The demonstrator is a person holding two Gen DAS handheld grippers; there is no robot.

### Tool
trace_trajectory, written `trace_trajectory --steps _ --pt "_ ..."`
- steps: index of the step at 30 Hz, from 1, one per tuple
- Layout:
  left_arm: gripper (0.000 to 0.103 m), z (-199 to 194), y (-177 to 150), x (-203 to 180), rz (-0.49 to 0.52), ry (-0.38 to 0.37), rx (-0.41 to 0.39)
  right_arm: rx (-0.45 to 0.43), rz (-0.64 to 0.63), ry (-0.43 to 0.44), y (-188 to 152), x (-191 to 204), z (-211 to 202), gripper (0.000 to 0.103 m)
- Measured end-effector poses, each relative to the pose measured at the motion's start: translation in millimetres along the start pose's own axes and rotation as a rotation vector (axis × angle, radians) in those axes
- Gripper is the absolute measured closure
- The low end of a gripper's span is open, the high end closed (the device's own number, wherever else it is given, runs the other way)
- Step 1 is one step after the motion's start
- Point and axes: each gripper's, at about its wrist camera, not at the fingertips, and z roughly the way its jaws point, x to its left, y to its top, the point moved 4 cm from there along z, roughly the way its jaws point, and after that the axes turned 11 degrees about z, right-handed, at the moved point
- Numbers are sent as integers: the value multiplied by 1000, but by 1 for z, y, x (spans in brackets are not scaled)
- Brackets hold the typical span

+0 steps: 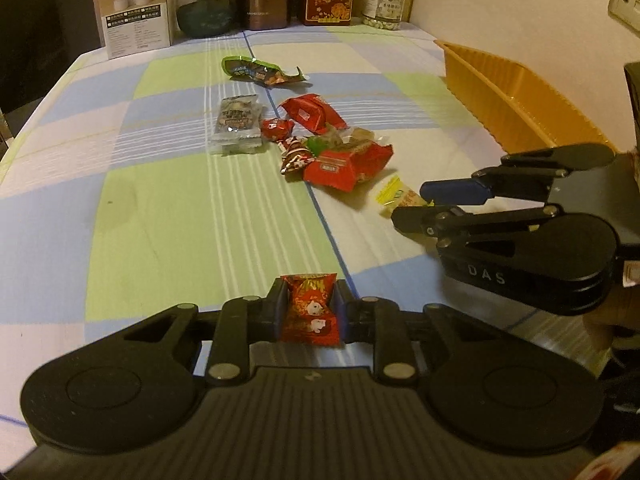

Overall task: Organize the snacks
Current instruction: 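Lift the red packet with the left gripper while the right gripper grasps the yellow candy, then carry both candies to the orange tray and open both grippers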

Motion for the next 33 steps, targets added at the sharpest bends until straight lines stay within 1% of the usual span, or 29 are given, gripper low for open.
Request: trace_trajectory --steps 2,5,10,14,20,23,26,33 --pt "81 -6 0 -5 4 -4 -6 -15 24 -14 -1 -2 -8 75" --pt "81 -13 5 -13 12 -11 -22 -46 99 -41 -2 -10 -24 75" --pt "81 -24 22 -27 31 -27 -60 -112 199 -110 2 -27 -57 75" --pt "81 -31 44 -44 55 -49 -99 -183 260 -161 14 -47 -86 75" --pt "81 -33 97 -82 102 -106 -175 -265 339 -266 33 -96 -128 75" --pt "81 -30 121 -104 122 -137 -207 -282 369 -320 36 -124 -142 75" --pt "81 -22 140 -128 155 -161 -225 -283 410 -366 31 -152 -153 75" --pt "81 3 169 -175 203 -211 -237 -289 505 -413 16 -202 -169 75"
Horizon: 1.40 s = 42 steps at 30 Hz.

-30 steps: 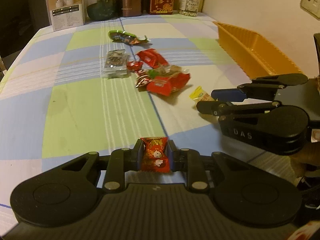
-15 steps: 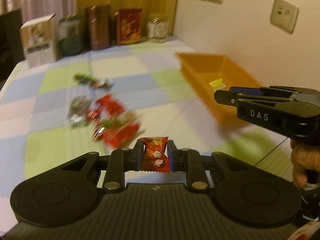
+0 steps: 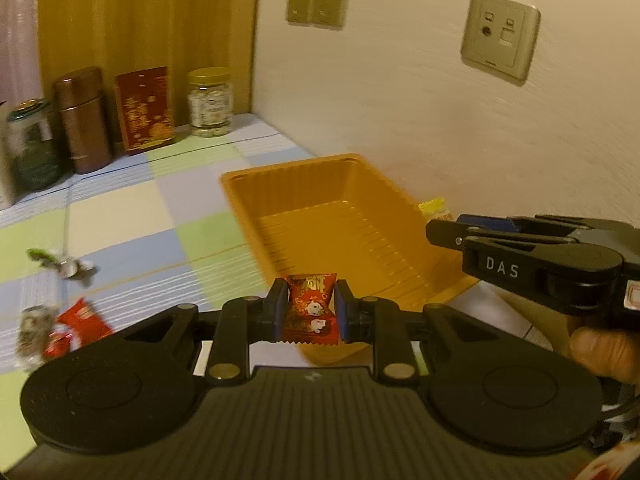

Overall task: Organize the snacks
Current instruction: 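Carry both candies to the orange tray and open both grippers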

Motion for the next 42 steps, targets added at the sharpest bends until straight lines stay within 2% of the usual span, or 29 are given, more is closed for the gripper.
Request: trace_trajectory --steps 10,13,22,29,31,33,34,35,42 --pt "81 38 7 -11 14 -17 10 21 64 -24 2 -29 15 75" --pt "74 47 3 -10 26 -8 18 32 72 -26 -2 -32 18 76" --pt "74 28 -19 7 -43 36 17 62 82 -25 -11 -33 22 75" --pt "73 18 -21 7 -56 36 14 67 84 -18 -11 -27 24 75" --pt "71 15 -21 7 -59 41 12 61 100 7 -9 -28 26 75" --pt "68 11 -23 9 -63 48 14 70 106 5 -9 -29 27 54" --pt "64 9 -24 10 -63 52 16 64 116 3 -8 -31 26 33" --pt "61 6 -25 11 -63 59 17 53 129 9 -8 -32 22 29" --pt "54 -24 -41 20 -80 112 26 67 148 9 -9 -27 -5 29"
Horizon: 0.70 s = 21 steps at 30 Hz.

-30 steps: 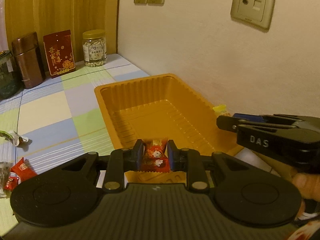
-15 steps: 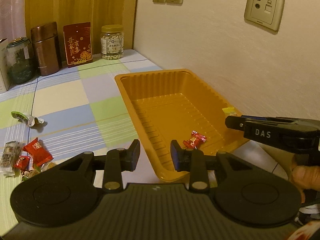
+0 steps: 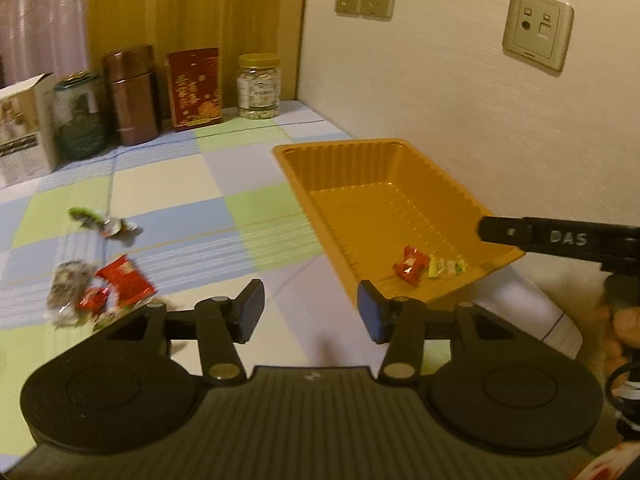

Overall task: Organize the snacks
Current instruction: 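Carry both candies to the orange tray and open both grippers, then move both grippers back toward the snack pile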

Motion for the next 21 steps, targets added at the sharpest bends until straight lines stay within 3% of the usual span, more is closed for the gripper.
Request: trace_trajectory --steps 6,21 --pt "41 -34 -20 10 -38 22 15 13 4 5 -13 17 -36 29" --pt "37 -113 -57 49 -71 105 -15 34 -5 53 -59 73 -102 29"
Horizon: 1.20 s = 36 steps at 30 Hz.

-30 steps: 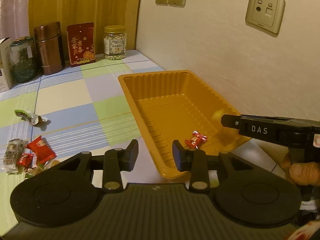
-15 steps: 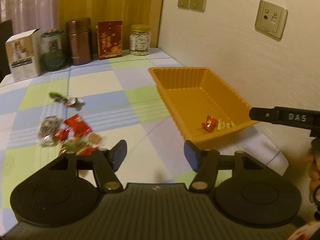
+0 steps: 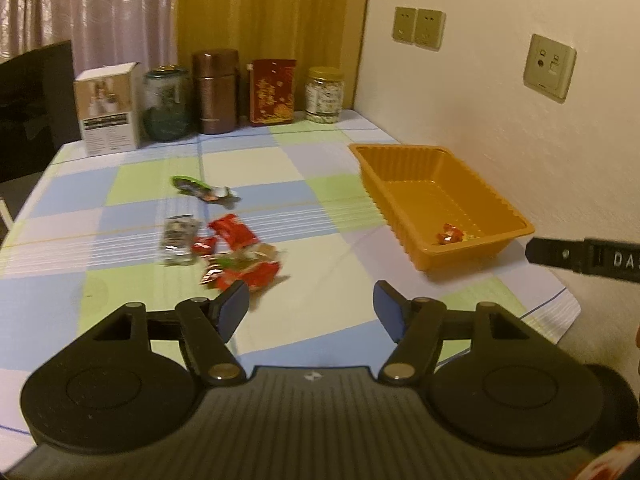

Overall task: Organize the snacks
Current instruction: 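Move both grippers back toward the snack pile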

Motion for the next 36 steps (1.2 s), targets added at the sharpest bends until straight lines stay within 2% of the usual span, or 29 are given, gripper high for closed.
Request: trace_trajectory --steps 11,20,29,36 --pt "37 -29 -25 43 -55 75 1 34 -47 49 -29 36 -7 29" --pt "36 -34 -30 67 -73 105 3 51 -77 72 -37 55 1 29" --pt "36 0 -24 101 -58 97 31 96 -117 112 -47 84 38 29" --pt "36 46 -26 135 -13 95 71 137 -135 153 -56 111 92 29"
